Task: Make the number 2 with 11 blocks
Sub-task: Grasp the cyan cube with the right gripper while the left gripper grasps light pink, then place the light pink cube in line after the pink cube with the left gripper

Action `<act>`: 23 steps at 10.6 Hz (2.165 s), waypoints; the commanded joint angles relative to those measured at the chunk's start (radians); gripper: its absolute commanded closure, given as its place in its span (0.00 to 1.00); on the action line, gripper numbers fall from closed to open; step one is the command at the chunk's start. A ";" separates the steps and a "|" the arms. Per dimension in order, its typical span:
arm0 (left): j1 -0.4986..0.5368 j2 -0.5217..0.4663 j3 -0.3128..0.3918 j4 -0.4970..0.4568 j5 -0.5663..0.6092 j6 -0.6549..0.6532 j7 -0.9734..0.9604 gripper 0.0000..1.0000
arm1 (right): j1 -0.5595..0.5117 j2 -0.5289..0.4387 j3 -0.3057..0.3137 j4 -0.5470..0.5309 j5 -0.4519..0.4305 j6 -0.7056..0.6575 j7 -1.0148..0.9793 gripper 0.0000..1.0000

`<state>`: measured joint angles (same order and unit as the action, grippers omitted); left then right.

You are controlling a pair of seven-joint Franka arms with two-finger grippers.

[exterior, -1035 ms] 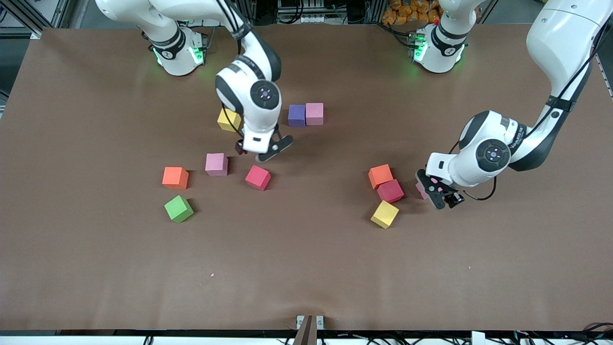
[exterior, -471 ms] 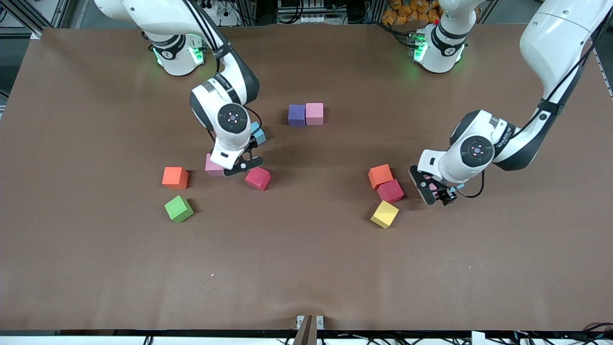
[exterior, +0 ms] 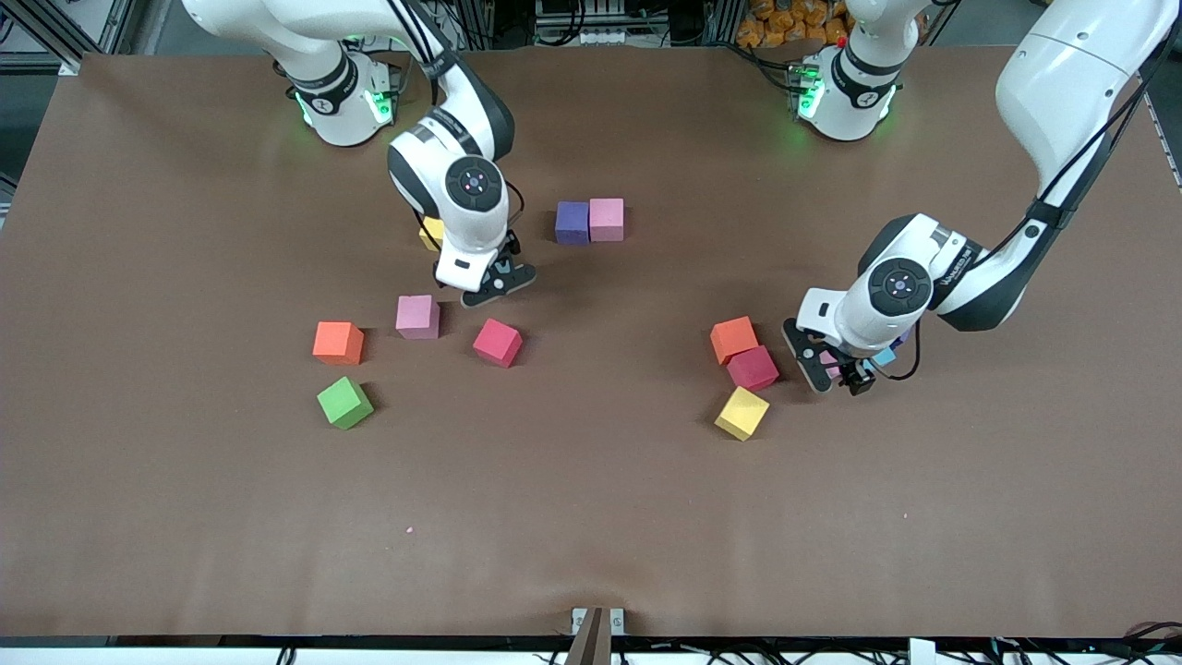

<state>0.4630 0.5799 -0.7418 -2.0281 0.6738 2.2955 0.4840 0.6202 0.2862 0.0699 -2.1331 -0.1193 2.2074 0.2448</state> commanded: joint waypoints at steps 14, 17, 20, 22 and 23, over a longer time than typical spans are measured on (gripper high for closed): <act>0.028 -0.097 -0.217 -0.063 0.024 -0.111 -0.130 0.54 | 0.027 -0.035 0.004 -0.254 0.086 0.359 -0.084 0.00; 0.034 -0.092 -0.374 -0.066 0.016 -0.207 -0.224 0.54 | 0.029 0.008 0.004 -0.271 0.086 0.440 -0.084 0.00; -0.007 -0.084 -0.462 -0.078 0.016 -0.241 -0.297 0.54 | 0.027 0.005 0.004 -0.269 0.085 0.440 -0.082 0.36; -0.084 -0.080 -0.464 -0.075 0.016 -0.242 -0.317 0.54 | 0.016 -0.016 0.004 -0.268 0.086 0.428 -0.067 0.72; -0.127 -0.063 -0.462 -0.072 0.018 -0.240 -0.317 0.54 | 0.013 -0.042 0.004 -0.268 0.086 0.417 -0.061 0.72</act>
<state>0.3856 0.5163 -1.2014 -2.1002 0.7063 2.0649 0.1811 0.6441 0.2942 0.0707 -2.3920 -0.0517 2.6430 0.1848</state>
